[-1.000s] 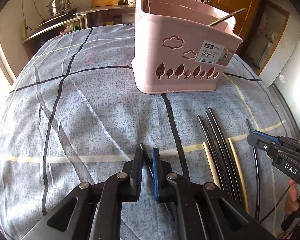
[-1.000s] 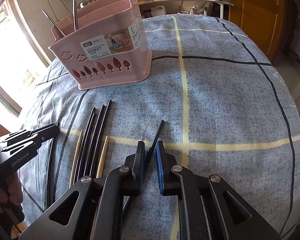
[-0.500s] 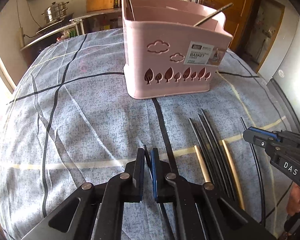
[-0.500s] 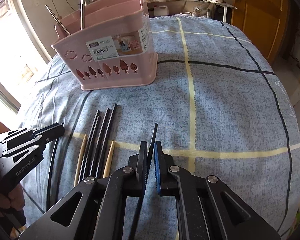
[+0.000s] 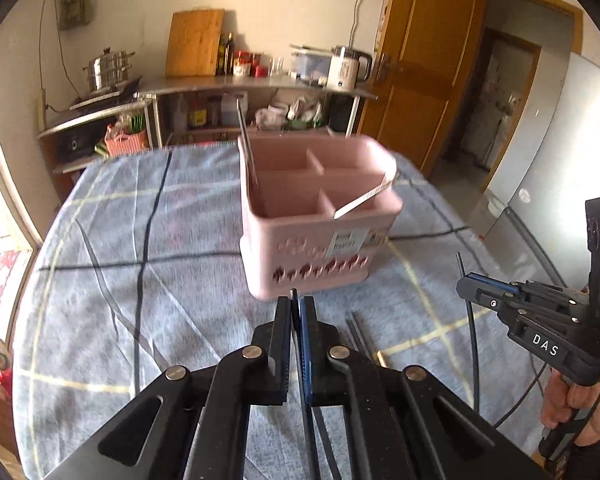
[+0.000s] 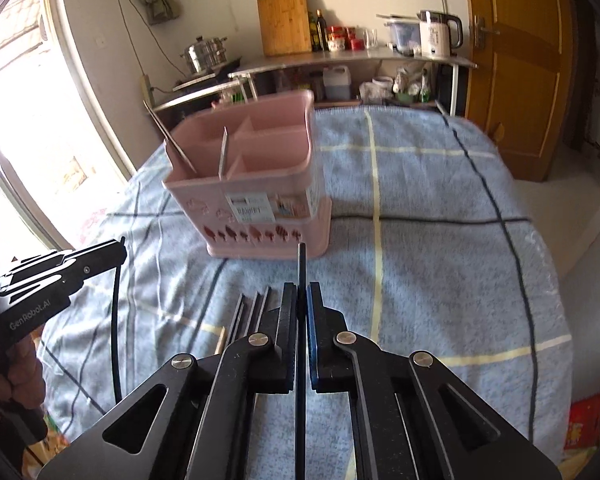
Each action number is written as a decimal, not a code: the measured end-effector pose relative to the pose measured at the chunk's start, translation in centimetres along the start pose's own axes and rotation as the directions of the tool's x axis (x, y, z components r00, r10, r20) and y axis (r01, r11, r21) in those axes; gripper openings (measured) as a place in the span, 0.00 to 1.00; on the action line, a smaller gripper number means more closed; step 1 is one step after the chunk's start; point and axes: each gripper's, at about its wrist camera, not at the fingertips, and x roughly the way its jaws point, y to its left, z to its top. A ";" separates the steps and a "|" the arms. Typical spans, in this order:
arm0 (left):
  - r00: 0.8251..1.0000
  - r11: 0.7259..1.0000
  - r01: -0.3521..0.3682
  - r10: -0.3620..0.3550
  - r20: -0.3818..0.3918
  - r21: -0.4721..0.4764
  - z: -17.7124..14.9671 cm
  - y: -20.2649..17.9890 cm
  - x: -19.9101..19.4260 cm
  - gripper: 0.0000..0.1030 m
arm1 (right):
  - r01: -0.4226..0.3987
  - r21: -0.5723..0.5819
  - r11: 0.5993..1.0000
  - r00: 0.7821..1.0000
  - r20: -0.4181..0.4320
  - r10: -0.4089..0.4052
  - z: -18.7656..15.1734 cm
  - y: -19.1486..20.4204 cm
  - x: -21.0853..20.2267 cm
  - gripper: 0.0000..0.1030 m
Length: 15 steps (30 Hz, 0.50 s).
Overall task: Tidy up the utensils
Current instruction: 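Carry both held chopsticks up over the pink basket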
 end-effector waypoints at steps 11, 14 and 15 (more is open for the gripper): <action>0.985 0.999 0.007 -0.014 0.169 0.043 5.0 -0.5 -5.8 0.03 | 0.003 -0.044 0.999 0.981 0.195 0.006 4.2 1.4 -6.3 0.04; 0.982 0.999 0.006 -0.013 0.190 0.040 5.4 -0.4 -6.5 0.03 | 0.007 -0.050 0.999 0.975 0.224 0.004 4.6 1.6 -7.2 0.04; 0.981 0.999 0.006 -0.013 0.192 0.038 5.5 -0.2 -6.6 0.03 | 0.010 -0.052 0.999 0.974 0.228 0.003 4.6 1.7 -7.4 0.04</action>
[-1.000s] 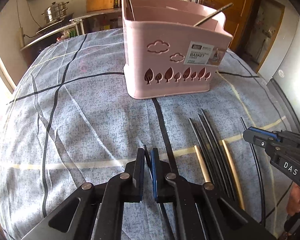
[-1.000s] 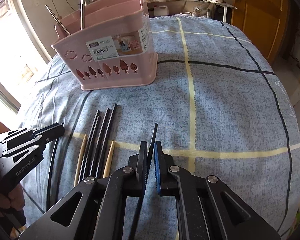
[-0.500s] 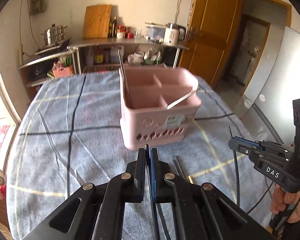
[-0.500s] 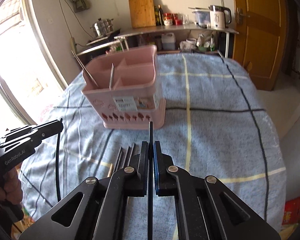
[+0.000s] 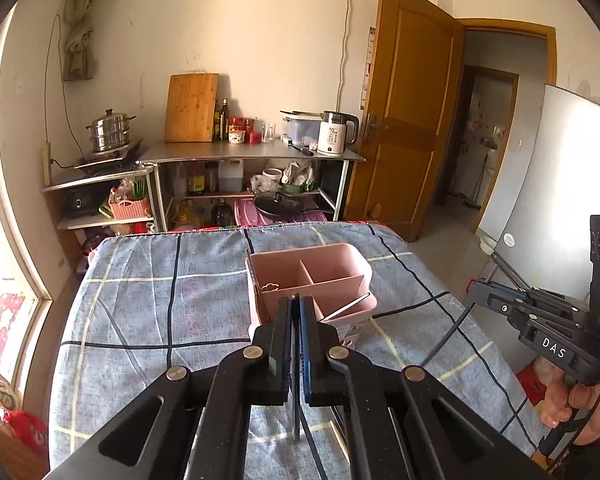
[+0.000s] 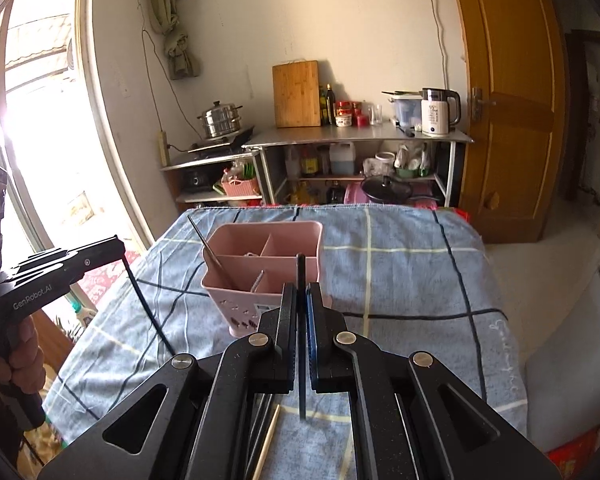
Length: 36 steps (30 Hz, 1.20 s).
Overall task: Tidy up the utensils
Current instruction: 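Carry both held chopsticks up over the pink basket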
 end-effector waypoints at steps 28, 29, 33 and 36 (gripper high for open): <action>0.999 0.999 0.041 -0.041 -0.002 -0.032 2.4 0.6 -3.9 0.03 | -0.054 -0.030 0.998 0.997 0.054 0.056 1.7 1.4 -2.7 0.04; 0.999 0.999 0.042 -0.042 0.002 -0.031 2.8 0.6 -4.0 0.03 | -0.058 -0.035 0.998 0.996 0.060 0.060 2.0 1.6 -2.8 0.04; 0.998 0.999 0.048 -0.047 0.029 -0.022 4.7 0.4 -4.6 0.03 | -0.074 -0.055 0.996 0.993 0.088 0.079 3.6 2.6 -3.1 0.04; 0.998 0.999 0.047 -0.046 0.051 -0.016 6.4 0.4 -5.0 0.03 | -0.083 -0.067 0.994 0.990 0.108 0.090 4.8 3.3 -3.1 0.04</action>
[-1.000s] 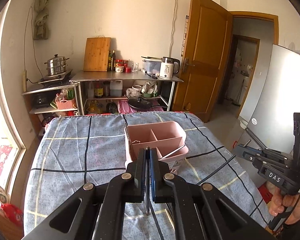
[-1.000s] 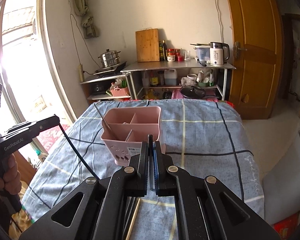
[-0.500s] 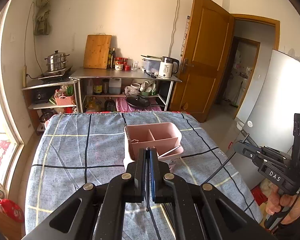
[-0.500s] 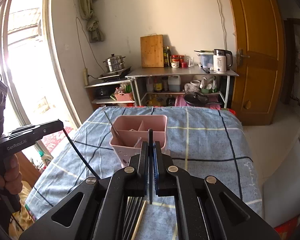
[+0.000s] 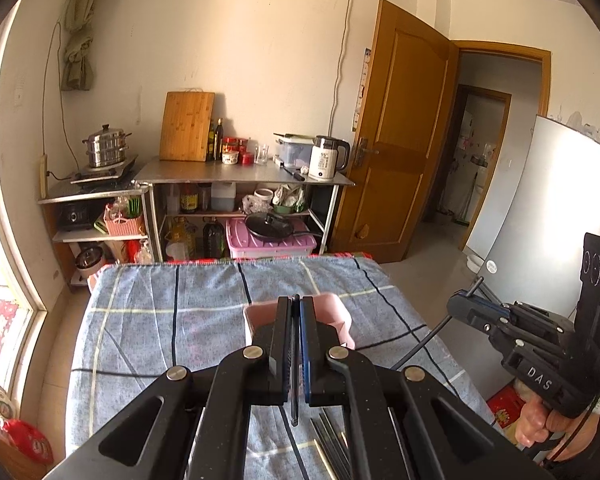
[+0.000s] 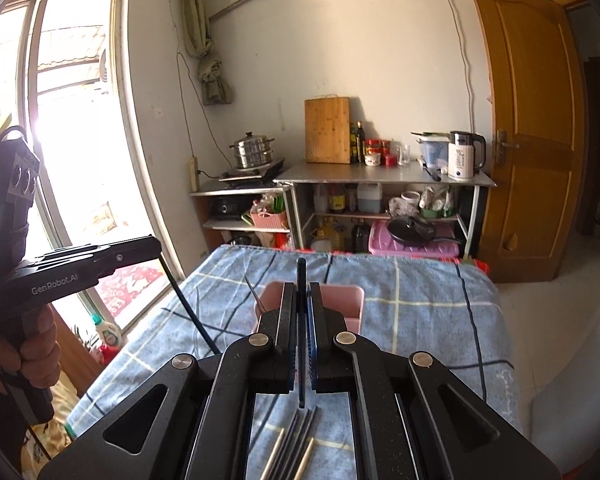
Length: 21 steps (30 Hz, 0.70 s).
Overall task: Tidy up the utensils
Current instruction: 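Carry both held chopsticks up over the pink basket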
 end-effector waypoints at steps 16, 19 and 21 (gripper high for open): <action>0.998 1.000 -0.028 0.027 0.061 0.005 5.8 0.8 2.9 0.03 | -0.015 0.015 1.000 0.999 0.044 0.015 4.3 0.9 3.9 0.04; 0.998 1.000 -0.027 0.027 0.053 -0.008 5.4 1.3 4.5 0.03 | -0.014 0.024 1.000 0.999 0.033 0.013 4.2 0.6 5.2 0.04; 0.999 0.999 -0.030 0.031 0.038 -0.015 4.9 1.8 5.7 0.03 | -0.013 0.033 0.999 1.000 0.021 0.012 4.1 0.3 6.0 0.04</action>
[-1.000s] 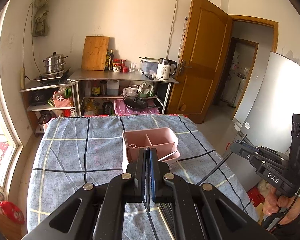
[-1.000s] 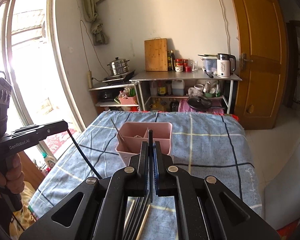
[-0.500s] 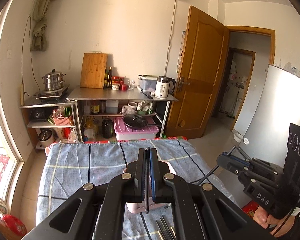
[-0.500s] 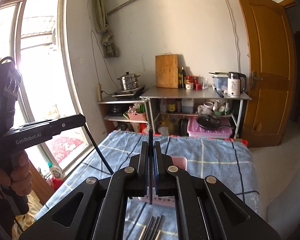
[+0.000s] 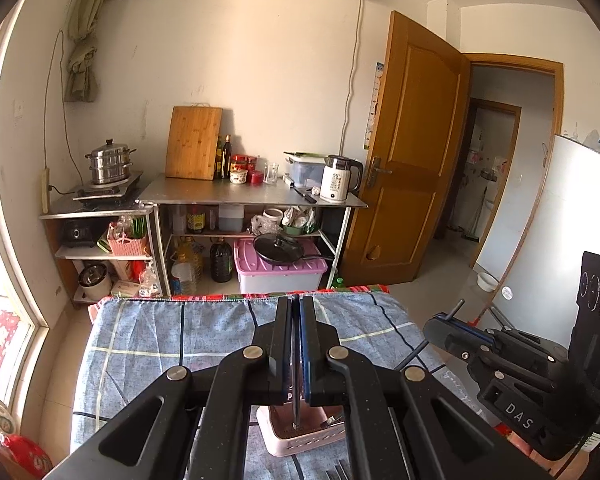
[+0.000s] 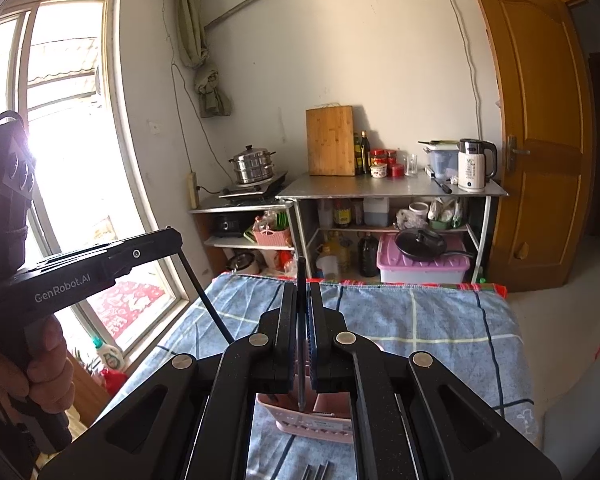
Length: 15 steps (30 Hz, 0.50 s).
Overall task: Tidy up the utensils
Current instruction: 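Carry both held chopsticks up over the pink basket, then drop the chopsticks into the pink basket and open both tools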
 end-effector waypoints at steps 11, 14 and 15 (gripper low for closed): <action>0.996 1.000 -0.012 0.010 -0.086 -0.014 -3.5 1.6 4.3 0.03 | 0.010 0.023 1.000 0.996 -0.088 -0.008 -2.7 -1.3 3.4 0.05; 0.994 1.000 -0.018 0.015 -0.107 -0.022 -4.5 2.0 5.0 0.03 | 0.014 0.029 0.999 0.993 -0.119 -0.011 -3.6 -1.5 4.2 0.05; 0.993 1.000 -0.019 0.016 -0.114 -0.024 -4.9 2.1 5.3 0.03 | 0.013 0.037 0.999 0.992 -0.128 -0.008 -3.9 -1.7 4.4 0.05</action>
